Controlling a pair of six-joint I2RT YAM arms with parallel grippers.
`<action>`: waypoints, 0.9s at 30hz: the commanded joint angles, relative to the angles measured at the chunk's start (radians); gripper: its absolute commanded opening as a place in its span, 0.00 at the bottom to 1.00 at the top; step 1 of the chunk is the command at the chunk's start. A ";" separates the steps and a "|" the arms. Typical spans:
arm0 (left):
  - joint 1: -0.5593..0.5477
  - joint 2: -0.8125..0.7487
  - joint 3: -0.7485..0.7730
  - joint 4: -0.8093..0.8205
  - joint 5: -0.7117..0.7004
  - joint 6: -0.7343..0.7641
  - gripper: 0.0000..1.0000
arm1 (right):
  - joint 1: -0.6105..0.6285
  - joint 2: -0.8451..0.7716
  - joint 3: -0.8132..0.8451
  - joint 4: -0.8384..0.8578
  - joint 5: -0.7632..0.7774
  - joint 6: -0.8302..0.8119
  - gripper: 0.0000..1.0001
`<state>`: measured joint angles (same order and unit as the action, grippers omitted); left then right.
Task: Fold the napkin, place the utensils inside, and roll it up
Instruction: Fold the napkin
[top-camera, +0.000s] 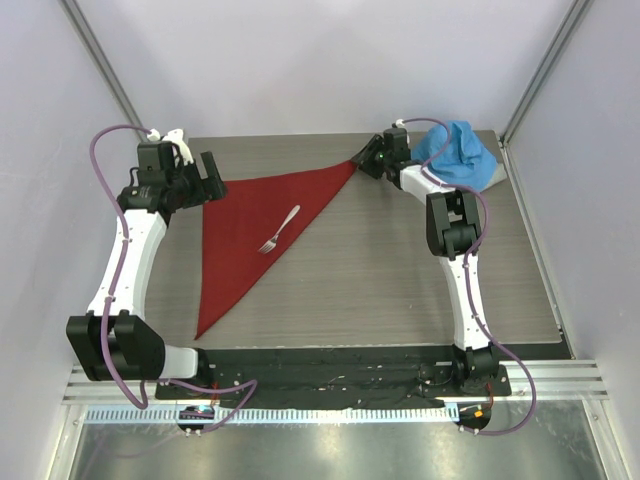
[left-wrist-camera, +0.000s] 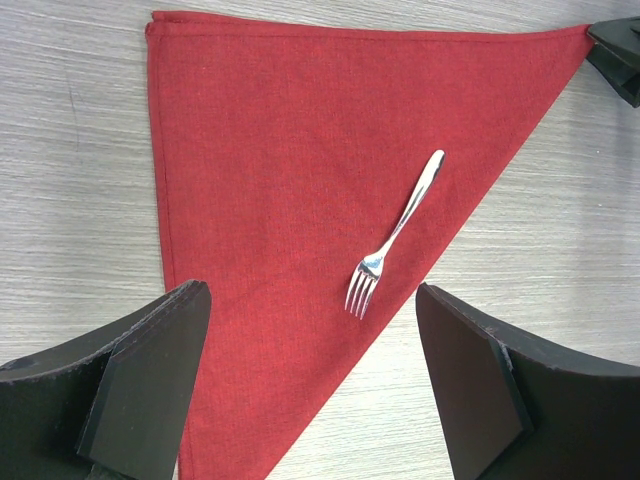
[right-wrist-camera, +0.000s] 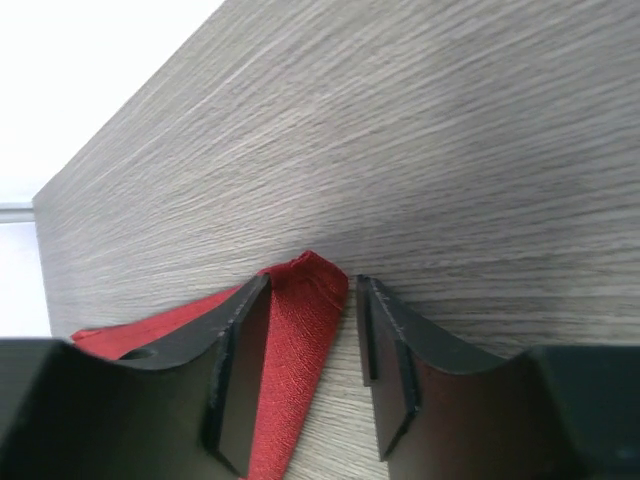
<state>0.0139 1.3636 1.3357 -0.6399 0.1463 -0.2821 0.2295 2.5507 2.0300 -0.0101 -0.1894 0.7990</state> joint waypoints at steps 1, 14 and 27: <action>-0.002 -0.015 0.003 0.034 0.009 0.008 0.89 | 0.004 0.025 0.021 -0.080 0.038 -0.046 0.46; -0.003 -0.015 0.000 0.036 0.013 0.006 0.89 | 0.004 0.063 0.067 -0.088 0.039 -0.021 0.34; -0.003 -0.012 0.000 0.036 0.022 0.006 0.89 | -0.002 0.082 0.065 -0.038 0.022 0.028 0.20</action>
<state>0.0139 1.3636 1.3357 -0.6395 0.1513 -0.2821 0.2291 2.6011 2.0964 -0.0357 -0.1768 0.8074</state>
